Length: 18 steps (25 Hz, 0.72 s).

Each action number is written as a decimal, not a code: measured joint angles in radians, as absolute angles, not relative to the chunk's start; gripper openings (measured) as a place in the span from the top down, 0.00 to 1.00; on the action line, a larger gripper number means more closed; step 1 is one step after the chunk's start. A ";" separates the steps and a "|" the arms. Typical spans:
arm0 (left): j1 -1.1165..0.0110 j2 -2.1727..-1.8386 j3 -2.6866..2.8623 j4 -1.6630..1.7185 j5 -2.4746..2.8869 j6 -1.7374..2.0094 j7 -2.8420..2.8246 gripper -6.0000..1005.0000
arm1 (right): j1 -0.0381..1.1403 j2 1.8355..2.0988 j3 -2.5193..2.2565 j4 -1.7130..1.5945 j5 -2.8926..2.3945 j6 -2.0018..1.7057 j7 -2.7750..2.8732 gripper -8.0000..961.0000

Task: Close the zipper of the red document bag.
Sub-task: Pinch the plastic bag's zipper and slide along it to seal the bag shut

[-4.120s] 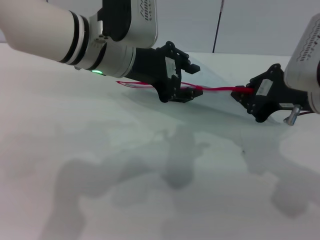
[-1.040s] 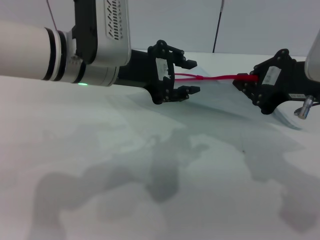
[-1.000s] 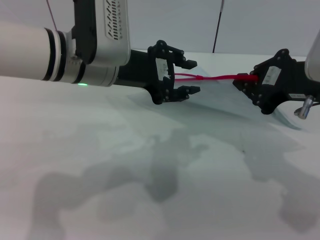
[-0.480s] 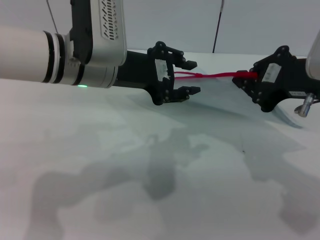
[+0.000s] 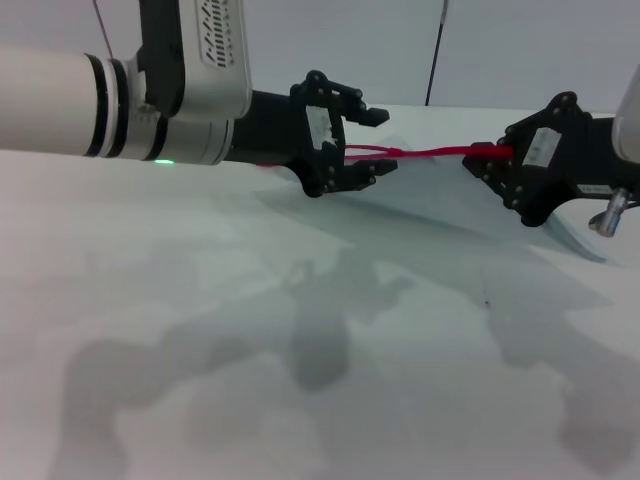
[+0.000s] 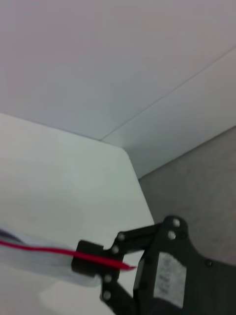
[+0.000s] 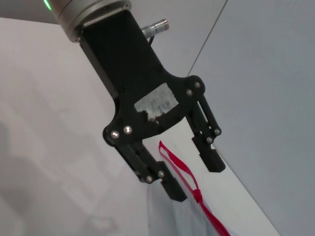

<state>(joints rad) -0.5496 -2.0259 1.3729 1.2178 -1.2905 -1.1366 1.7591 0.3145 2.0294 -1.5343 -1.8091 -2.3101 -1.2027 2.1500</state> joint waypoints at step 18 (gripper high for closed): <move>-0.585 -2.027 1.379 1.159 -1.290 -1.149 1.775 0.62 | 0.321 2.029 -1.539 -1.805 -2.310 -1.203 2.149 0.94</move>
<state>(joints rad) -0.5846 -2.0274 1.3790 1.1591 -1.2899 -1.1490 1.7747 0.3205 2.0295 -1.5387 -1.8049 -2.3101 -1.2027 2.1486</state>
